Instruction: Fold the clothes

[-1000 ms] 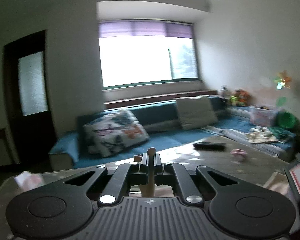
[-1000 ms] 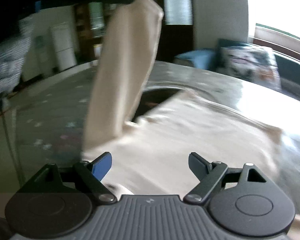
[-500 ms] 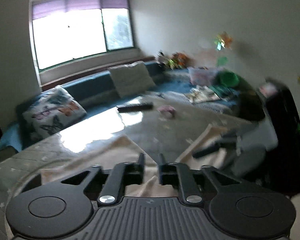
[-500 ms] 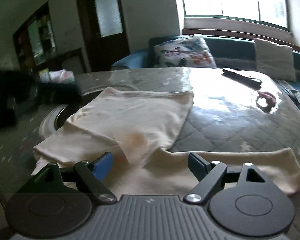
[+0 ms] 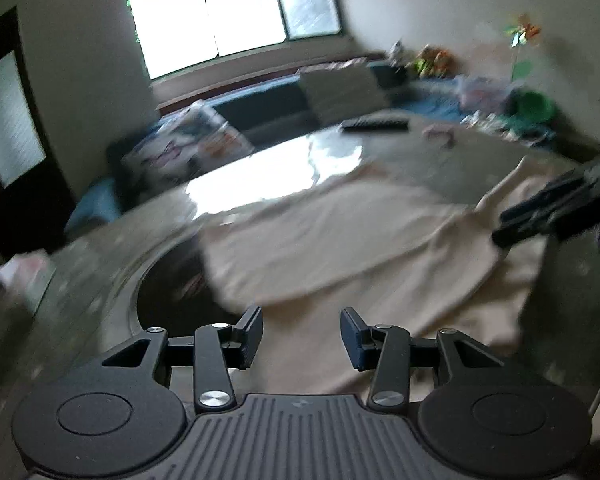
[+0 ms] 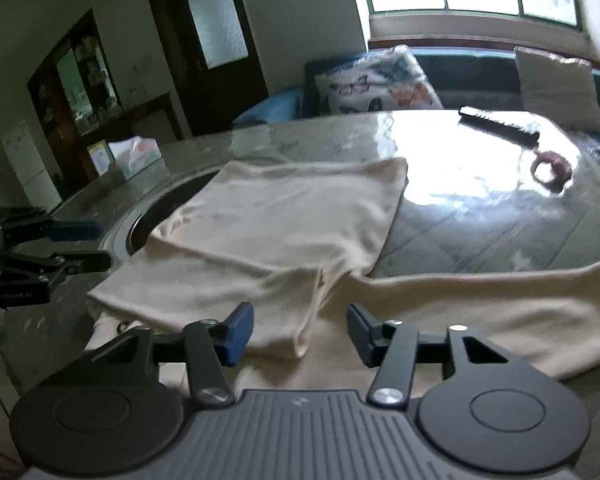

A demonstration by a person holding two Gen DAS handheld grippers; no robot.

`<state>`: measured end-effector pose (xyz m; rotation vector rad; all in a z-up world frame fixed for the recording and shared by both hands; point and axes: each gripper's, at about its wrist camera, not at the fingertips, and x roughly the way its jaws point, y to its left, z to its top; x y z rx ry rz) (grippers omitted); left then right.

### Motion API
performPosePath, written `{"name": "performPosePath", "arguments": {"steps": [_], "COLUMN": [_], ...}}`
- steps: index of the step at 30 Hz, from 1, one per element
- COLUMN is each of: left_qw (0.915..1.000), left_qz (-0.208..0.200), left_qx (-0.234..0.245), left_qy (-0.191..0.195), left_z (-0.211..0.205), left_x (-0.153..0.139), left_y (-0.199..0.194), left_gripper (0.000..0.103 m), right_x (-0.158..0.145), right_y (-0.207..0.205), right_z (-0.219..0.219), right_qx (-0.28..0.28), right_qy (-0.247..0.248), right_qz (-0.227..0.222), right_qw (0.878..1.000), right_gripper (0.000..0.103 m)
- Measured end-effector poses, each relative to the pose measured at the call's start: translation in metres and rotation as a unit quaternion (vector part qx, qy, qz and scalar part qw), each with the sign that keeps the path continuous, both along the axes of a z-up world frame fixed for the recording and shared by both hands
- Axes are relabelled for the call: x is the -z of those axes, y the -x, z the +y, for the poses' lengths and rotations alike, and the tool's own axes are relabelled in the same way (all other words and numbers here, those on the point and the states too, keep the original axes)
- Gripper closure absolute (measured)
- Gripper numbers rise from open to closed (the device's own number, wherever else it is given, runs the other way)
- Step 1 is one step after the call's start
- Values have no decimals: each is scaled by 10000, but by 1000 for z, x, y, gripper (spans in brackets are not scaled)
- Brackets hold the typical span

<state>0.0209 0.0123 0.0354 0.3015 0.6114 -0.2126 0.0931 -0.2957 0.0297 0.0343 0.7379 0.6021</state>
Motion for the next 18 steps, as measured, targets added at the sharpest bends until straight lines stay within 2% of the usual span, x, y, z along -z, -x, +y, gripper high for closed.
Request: {"name": "performPosePath", "arguments": {"steps": [3,5,9,16,17,18], "left_qw": [9998,9998,9995,9991,9991,9992], "left_qz": [130,178,274,382,376,355], "left_qx": [-90,-39,62,182,189,186], "left_qy": [-77,-87,-109,2,36,43], "left_z": [18,20,23,30,31,31], "left_x": [7,11,19,27,28,28], "left_y": [10,10,11,10,9,10], "left_gripper": [57,57,58,83,92,95], "right_x": [7,10,11,5,3,2], "right_y": [-3,-5,-5,-5,-5,-4], "right_z": [4,6,10,13,14,14], "right_qx": [-9,-23,-40,5,23,39], "right_qy": [22,26,78,123,132,140], "right_qz": [179,282,372,369,355,341], "right_qw": [9998,9996,9993,9992,9993,9993], "right_gripper": [62,72,79,96,97,98]}}
